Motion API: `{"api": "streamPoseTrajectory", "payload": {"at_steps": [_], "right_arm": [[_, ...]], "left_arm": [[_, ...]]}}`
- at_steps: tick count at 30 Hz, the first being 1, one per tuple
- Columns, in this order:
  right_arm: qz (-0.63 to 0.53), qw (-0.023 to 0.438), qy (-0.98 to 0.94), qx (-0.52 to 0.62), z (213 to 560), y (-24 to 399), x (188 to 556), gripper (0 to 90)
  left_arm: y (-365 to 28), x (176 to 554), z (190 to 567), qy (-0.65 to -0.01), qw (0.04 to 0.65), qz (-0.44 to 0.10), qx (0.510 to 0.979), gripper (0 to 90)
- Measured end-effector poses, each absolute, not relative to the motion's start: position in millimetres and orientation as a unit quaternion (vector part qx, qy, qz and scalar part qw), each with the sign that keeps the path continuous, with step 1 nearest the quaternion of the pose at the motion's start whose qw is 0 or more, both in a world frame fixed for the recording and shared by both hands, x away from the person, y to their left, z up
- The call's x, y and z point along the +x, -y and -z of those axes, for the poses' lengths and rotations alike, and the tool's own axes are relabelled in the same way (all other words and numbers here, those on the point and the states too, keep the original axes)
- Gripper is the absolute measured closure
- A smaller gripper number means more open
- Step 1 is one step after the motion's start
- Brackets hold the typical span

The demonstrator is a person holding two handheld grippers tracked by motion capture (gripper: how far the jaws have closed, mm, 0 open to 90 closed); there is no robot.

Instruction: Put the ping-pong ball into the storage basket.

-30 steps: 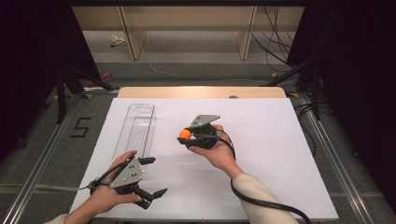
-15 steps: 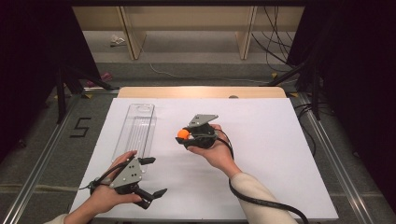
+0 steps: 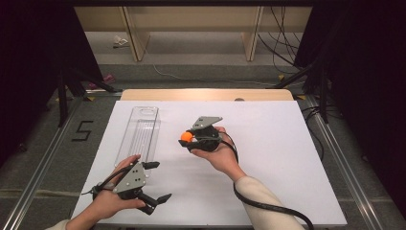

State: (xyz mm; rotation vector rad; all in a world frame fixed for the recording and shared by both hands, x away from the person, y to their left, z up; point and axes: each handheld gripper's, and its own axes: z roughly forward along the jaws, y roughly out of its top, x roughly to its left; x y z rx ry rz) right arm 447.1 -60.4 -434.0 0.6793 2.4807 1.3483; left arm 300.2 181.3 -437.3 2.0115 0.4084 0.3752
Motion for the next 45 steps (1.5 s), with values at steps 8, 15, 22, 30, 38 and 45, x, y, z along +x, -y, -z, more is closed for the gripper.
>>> {"api": "streamPoseTrajectory", "payload": {"at_steps": [8,15,22,30,38,45], "right_arm": [[-0.462,0.118,-0.848,0.232,433.1,57.8,447.9,51.6],[-0.464,0.116,-0.847,0.231,432.3,55.9,448.1,51.6],[-0.466,0.117,-0.846,0.23,430.0,54.6,448.5,51.5],[-0.469,0.116,-0.845,0.23,429.8,51.5,448.8,51.6],[-0.471,0.114,-0.845,0.228,429.1,48.3,449.8,51.6],[-0.471,0.114,-0.845,0.227,428.1,45.3,450.1,51.6]], "left_arm": [[-181.5,300.2,437.4,-0.17,0.503,-0.155,0.833,0.0],[-181.8,300.2,437.4,-0.17,0.503,-0.156,0.833,0.0],[-181.7,300.1,437.5,-0.17,0.503,-0.156,0.833,0.0],[-181.8,299.8,437.4,-0.171,0.503,-0.156,0.833,0.0],[-180.9,299.8,437.6,-0.169,0.502,-0.155,0.834,0.0],[-181.4,299.5,437.3,-0.169,0.503,-0.156,0.833,0.0]]}}
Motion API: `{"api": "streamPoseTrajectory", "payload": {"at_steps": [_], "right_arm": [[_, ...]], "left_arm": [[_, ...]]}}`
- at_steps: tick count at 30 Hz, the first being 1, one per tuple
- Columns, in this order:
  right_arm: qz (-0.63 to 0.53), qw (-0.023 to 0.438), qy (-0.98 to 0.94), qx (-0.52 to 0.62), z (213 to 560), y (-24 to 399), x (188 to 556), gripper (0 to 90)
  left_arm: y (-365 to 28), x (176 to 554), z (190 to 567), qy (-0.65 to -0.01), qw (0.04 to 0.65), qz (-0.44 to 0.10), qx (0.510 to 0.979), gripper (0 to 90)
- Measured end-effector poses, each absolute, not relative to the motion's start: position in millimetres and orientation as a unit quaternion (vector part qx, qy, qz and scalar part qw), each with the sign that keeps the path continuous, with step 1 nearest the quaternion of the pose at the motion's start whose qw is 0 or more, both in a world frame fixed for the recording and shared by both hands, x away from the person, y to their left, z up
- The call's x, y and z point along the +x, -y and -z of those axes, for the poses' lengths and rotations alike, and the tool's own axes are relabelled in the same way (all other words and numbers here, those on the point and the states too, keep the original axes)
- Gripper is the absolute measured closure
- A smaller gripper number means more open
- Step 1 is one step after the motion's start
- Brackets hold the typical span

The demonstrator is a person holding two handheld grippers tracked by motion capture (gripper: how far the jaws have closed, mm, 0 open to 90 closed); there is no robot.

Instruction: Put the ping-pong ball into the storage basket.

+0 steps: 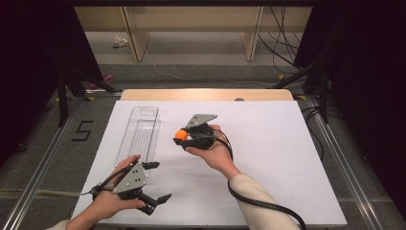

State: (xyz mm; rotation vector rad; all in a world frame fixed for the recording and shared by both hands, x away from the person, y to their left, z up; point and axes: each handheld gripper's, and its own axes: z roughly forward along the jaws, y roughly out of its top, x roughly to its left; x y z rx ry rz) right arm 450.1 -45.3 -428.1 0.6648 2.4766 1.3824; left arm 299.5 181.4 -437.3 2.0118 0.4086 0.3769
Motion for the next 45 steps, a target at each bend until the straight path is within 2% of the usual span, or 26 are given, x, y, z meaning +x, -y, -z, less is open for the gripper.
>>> {"api": "streamPoseTrajectory", "payload": {"at_steps": [45], "right_arm": [[-0.473,0.104,-0.848,0.216,424.0,23.0,459.4,51.6]], "left_arm": [[-181.0,299.1,437.0,-0.17,0.505,-0.154,0.832,0.0]]}}
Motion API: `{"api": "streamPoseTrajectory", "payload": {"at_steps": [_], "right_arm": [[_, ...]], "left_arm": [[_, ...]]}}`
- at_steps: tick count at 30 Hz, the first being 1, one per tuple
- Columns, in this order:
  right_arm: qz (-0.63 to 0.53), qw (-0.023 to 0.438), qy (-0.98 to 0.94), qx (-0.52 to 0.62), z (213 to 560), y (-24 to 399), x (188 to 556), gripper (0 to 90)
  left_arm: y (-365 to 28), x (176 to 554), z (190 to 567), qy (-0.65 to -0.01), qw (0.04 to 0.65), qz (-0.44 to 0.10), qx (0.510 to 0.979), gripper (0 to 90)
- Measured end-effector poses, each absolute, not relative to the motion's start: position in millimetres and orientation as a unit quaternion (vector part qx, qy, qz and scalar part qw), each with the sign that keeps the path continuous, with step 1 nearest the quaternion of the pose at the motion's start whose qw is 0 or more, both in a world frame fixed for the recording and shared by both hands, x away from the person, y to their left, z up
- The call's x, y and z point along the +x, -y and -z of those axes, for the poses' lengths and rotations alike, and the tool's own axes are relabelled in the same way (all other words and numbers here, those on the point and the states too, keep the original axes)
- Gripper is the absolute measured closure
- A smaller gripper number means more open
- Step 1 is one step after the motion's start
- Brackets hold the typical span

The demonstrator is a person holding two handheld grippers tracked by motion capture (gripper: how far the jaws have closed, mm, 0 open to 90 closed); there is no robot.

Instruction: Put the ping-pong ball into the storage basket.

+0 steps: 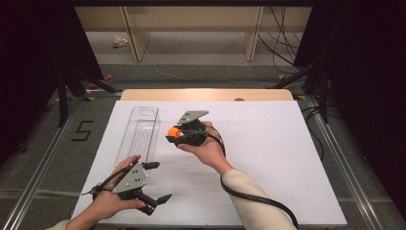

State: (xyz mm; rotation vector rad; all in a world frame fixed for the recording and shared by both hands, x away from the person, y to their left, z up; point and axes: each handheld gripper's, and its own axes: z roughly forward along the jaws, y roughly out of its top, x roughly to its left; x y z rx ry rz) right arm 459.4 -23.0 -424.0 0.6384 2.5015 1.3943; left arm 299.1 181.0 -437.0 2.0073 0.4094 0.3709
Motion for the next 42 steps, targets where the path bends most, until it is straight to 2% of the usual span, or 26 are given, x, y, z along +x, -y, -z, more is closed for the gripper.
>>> {"api": "streamPoseTrajectory", "payload": {"at_steps": [42], "right_arm": [[-0.471,0.101,-0.852,0.206,411.1,1.5,471.9,51.6]], "left_arm": [[-180.6,298.2,436.9,-0.168,0.505,-0.152,0.832,0.0]]}}
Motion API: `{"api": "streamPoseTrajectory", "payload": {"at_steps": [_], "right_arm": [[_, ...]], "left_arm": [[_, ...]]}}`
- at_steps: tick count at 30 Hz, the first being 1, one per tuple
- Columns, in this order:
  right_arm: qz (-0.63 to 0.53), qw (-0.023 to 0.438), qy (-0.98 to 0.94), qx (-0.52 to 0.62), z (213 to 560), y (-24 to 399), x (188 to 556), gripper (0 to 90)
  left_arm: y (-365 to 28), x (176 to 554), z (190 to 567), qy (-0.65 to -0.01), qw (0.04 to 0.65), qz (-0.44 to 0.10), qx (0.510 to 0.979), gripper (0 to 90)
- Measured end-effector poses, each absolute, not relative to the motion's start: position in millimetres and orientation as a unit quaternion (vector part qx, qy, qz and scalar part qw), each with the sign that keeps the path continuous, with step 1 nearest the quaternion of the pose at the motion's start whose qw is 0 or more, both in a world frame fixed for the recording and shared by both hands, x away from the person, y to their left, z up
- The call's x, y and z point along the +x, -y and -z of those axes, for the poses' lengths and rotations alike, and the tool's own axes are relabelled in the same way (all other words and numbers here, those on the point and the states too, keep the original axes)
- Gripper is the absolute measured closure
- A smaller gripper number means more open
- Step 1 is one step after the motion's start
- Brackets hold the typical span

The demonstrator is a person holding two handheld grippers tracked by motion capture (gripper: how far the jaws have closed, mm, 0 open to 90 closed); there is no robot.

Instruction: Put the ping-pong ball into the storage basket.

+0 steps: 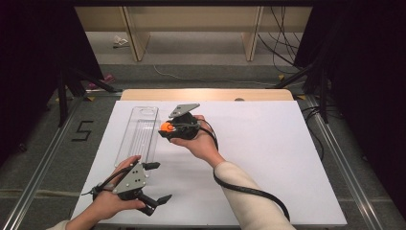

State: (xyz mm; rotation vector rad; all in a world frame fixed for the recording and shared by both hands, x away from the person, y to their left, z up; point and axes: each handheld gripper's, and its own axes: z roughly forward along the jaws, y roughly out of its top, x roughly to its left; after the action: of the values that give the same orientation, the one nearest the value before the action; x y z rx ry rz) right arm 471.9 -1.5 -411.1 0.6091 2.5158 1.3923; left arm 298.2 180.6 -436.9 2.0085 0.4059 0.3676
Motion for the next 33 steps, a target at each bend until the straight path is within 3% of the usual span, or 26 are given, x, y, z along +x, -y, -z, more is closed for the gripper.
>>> {"api": "streamPoseTrajectory", "payload": {"at_steps": [33], "right_arm": [[-0.463,0.088,-0.861,0.191,409.0,-30.8,479.2,51.6]], "left_arm": [[-179.8,297.5,436.9,-0.164,0.505,-0.149,0.834,0.0]]}}
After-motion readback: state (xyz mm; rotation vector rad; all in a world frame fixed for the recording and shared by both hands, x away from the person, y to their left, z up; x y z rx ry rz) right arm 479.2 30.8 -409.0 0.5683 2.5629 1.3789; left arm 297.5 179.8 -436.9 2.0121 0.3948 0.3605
